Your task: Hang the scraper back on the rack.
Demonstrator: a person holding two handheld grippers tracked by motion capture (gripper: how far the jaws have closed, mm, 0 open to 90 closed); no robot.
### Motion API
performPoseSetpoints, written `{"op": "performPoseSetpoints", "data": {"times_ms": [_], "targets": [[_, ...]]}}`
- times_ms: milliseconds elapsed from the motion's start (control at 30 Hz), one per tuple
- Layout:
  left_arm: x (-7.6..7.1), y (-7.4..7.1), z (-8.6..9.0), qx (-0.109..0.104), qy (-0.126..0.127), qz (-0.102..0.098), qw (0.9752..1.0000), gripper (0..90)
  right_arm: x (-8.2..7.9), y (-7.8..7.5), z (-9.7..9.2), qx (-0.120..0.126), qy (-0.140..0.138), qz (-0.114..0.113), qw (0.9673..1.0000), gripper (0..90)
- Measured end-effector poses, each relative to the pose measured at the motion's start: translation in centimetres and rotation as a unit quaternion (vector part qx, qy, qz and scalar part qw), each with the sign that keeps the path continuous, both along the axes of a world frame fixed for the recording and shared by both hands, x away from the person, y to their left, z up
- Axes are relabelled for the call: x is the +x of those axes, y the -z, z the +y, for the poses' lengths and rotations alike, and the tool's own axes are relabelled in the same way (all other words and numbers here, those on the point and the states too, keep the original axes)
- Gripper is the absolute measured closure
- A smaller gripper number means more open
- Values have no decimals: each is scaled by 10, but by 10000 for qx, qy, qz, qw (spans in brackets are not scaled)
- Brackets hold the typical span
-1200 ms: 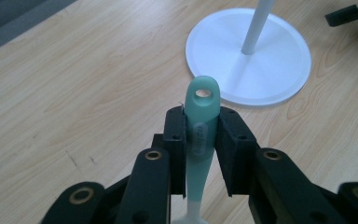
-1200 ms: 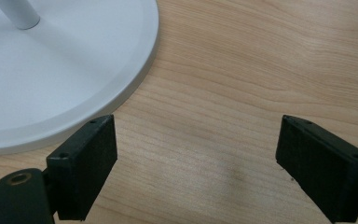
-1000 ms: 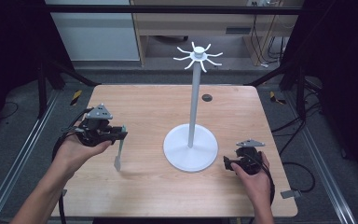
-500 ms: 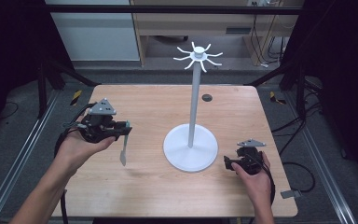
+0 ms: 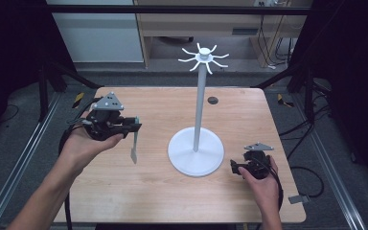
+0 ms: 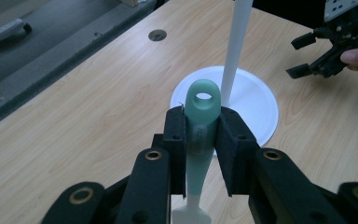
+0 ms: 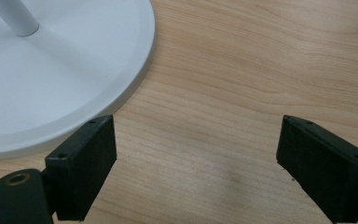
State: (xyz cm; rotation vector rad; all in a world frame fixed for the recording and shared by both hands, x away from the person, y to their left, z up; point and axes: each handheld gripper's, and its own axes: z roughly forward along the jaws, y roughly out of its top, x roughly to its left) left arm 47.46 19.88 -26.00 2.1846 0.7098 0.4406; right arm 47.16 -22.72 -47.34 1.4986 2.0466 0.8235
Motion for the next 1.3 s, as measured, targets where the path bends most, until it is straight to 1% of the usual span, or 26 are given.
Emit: {"op": "performPoseSetpoints", "data": {"times_ms": [100,233,300,367,433,533,900,933,967,1067,1167,1267,1300], "targets": [[3,-8,-6,25,56,-41,10000,743,1,0,0,31,10,-24,10000,122],[11,-16,-13,-90,93,-38,9999,743,-1,-2,-1,107,-8,-84,9999,105],[15,-19,-16,-118,90,-53,9999,743,-1,-4,-1,192,-10,-159,9997,98],[18,-23,-18,-152,86,-61,9998,743,-1,-4,-1,203,-31,-199,9996,82],[19,-27,-19,-153,83,-83,9998,744,-1,-6,-2,263,-6,-253,9993,80],[18,-34,-21,-148,72,-138,9998,744,-1,-6,-3,262,-5,-280,9993,81],[10,-58,-27,-186,111,-281,9994,744,0,-6,-4,252,34,-267,9993,83],[10,-60,-28,-170,126,-287,9994,744,0,-6,-3,231,27,-265,9994,83],[10,-61,-29,-217,123,-287,9993,744,0,-6,-3,222,21,-258,9994,83],[9,-65,-31,-252,130,-298,9992,744,-1,-6,-3,218,39,-257,9994,83],[9,-69,-33,-217,148,-333,9991,744,-2,-6,-3,213,57,-258,9994,83],[9,-70,-37,-257,116,-330,9991,744,-5,-6,-4,200,116,-251,9994,83],[9,-71,-38,-221,106,-342,9991,744,-5,-8,-4,199,115,-290,9993,85]]}}
